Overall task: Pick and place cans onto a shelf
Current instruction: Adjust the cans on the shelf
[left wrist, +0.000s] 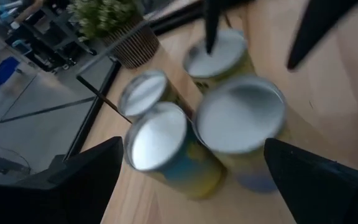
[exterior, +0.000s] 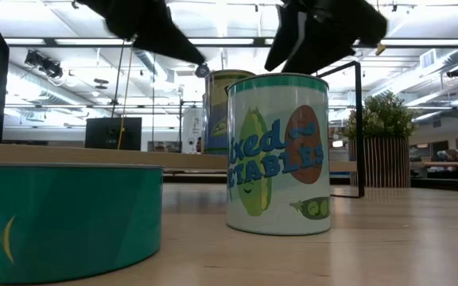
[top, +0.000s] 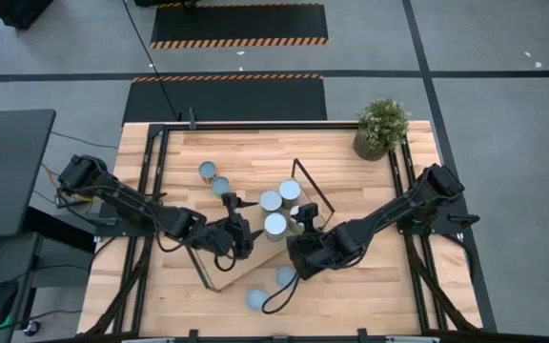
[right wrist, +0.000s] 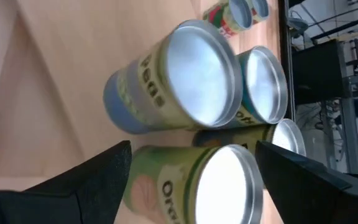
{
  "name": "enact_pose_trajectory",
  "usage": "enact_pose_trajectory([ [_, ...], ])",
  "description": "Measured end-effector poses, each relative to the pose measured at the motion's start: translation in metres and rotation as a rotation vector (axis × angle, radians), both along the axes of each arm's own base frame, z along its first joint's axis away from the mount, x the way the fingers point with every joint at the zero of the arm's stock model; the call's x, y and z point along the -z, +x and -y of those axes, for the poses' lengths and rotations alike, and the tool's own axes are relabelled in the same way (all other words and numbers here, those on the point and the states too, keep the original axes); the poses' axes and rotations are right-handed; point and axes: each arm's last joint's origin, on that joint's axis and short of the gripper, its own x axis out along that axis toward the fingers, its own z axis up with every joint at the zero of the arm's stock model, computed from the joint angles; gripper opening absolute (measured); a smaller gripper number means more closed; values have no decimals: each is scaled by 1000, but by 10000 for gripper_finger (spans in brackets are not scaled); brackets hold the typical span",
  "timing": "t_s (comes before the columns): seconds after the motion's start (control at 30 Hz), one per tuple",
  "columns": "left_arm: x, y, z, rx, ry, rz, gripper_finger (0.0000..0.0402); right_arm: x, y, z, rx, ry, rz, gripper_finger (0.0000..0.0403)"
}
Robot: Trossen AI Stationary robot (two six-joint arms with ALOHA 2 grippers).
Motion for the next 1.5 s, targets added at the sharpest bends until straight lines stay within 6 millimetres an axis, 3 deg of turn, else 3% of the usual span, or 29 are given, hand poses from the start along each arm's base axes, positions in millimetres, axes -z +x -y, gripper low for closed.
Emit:
enact_pose_trajectory([
  [0.33, 22, 2, 6, 5, 41, -103, 396, 1, -12, -8, -14, -115, -42, 349],
  [0.57, 36, 11, 5, -37, 76, -110, 396, 3, -24, -2, 60, -130, -108, 349],
  [0.87, 34, 15, 4, -56, 53, -59, 396, 3, -22, 5, 124, -104, -80, 349],
  [1.17, 46, 24, 2, -78, 40, -55, 396, 4, -22, 14, 197, -95, -78, 349],
  [1.5, 45, 26, -1, -85, 47, -42, 396, 3, -25, 13, 211, -87, -70, 349],
])
